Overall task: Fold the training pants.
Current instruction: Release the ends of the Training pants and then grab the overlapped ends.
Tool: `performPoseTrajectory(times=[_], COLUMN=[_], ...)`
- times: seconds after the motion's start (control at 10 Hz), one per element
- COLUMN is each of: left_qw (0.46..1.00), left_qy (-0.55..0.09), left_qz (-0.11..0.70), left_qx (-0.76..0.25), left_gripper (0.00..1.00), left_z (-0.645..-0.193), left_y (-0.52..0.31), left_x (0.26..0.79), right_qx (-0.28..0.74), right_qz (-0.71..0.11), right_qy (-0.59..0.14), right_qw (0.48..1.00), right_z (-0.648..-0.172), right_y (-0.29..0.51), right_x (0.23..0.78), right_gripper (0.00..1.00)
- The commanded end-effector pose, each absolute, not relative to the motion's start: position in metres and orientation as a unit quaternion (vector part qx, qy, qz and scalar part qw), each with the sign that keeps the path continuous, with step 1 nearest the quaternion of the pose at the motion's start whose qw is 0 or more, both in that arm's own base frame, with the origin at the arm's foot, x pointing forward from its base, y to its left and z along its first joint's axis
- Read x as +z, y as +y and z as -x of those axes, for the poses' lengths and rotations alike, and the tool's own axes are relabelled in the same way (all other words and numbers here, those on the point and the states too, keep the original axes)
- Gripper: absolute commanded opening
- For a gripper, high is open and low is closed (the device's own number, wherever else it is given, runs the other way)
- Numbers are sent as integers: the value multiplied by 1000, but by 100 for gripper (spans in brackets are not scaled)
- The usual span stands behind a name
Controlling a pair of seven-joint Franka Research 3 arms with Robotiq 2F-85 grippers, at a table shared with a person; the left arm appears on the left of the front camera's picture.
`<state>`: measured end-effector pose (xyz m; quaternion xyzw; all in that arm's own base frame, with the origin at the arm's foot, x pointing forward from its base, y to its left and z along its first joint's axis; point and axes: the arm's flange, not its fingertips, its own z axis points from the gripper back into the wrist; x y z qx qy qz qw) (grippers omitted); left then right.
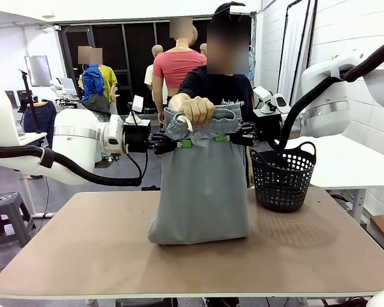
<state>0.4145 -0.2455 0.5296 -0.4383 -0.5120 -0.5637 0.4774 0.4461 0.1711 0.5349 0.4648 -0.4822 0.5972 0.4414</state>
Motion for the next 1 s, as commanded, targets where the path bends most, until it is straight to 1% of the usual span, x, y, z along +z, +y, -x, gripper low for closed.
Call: performPoseTrajectory(times=[0.0, 0.2, 0.3, 0.4, 0.9], left_qw=[477, 477, 477, 477, 479], left_qy=[-511, -513, -514, -514, -517], left_qz=[443, 445, 446, 445, 446], left_qx=[-561, -558, -557, -557, -551], left_gripper=[47, 87, 100, 100, 100], left_z=[-415, -416, -416, -416, -416], left_y=[-244, -244, -244, -244, -244], left_x=[530, 532, 532, 532, 532], right_qx=[583, 581, 580, 581, 583], right_qz=[-479, -481, -481, -480, -481], right_qy=[-478, -475, -476, -477, -469], right_qw=[450, 452, 453, 453, 456], right_z=[-444, -445, -446, -448, -449], right_y=[173, 174, 174, 173, 175], right_x=[536, 536, 536, 537, 538], right_gripper=[39, 78, 98, 100, 100])
